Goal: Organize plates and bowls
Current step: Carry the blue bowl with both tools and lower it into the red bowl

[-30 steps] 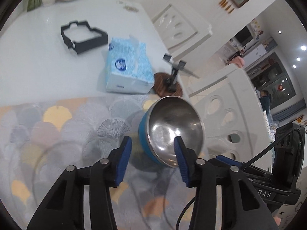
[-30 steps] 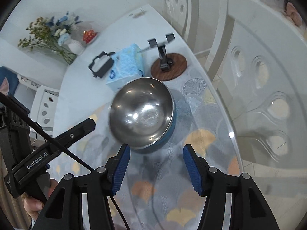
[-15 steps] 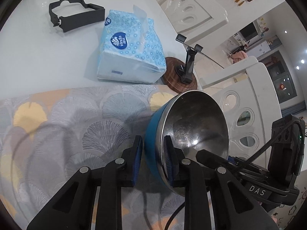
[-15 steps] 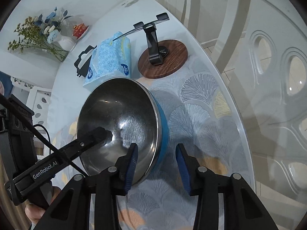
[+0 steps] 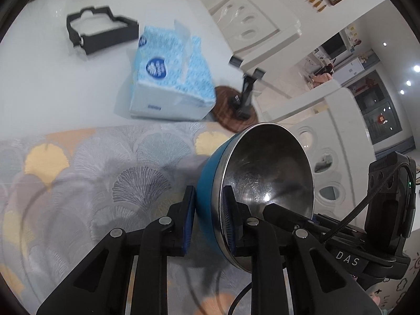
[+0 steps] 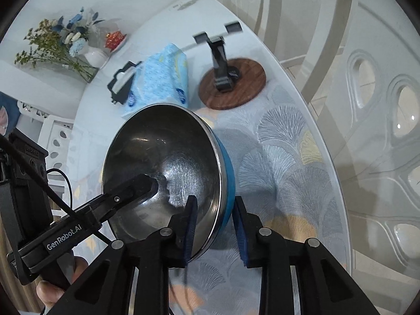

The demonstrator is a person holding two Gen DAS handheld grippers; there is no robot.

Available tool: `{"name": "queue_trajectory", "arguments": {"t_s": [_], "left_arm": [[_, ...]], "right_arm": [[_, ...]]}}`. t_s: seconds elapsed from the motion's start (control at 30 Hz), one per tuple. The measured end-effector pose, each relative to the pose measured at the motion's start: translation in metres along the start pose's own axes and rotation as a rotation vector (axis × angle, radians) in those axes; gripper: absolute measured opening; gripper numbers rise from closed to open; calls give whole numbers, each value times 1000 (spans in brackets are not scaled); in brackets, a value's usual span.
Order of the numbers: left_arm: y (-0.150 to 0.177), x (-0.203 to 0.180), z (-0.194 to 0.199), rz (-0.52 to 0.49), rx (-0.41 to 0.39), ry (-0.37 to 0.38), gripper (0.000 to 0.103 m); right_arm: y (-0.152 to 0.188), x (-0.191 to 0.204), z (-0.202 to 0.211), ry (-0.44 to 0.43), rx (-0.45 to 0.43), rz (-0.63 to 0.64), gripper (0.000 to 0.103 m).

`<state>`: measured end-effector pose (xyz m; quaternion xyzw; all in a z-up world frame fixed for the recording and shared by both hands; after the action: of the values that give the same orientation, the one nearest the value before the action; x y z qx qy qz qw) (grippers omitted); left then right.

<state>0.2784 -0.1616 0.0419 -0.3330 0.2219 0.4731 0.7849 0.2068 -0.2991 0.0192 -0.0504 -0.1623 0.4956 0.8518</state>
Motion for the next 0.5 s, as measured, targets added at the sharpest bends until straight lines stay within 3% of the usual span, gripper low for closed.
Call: {"name": "queue_trajectory", "arguments": {"t_s": [0.27,0.5], "left_arm": [[21,-39,64,-43,-96,8,18],[66,-77,131,-82,-167,10,18]], "right_arm": [[22,25,69,-5,-79,30,27],[73,46,137,-3,-145,53,27]]}}
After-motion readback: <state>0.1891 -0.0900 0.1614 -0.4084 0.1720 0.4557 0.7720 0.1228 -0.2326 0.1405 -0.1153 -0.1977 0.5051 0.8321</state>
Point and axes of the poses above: each gripper's, at about its wrist camera, not at the fingertips, and z roughly against the way its jaws point, x to its left, y to its underside, the point moved 2 cm from there along -z, roughly the way its jaws point, and after that the axes turned 13 degrees about y, right-handed, at the moved point
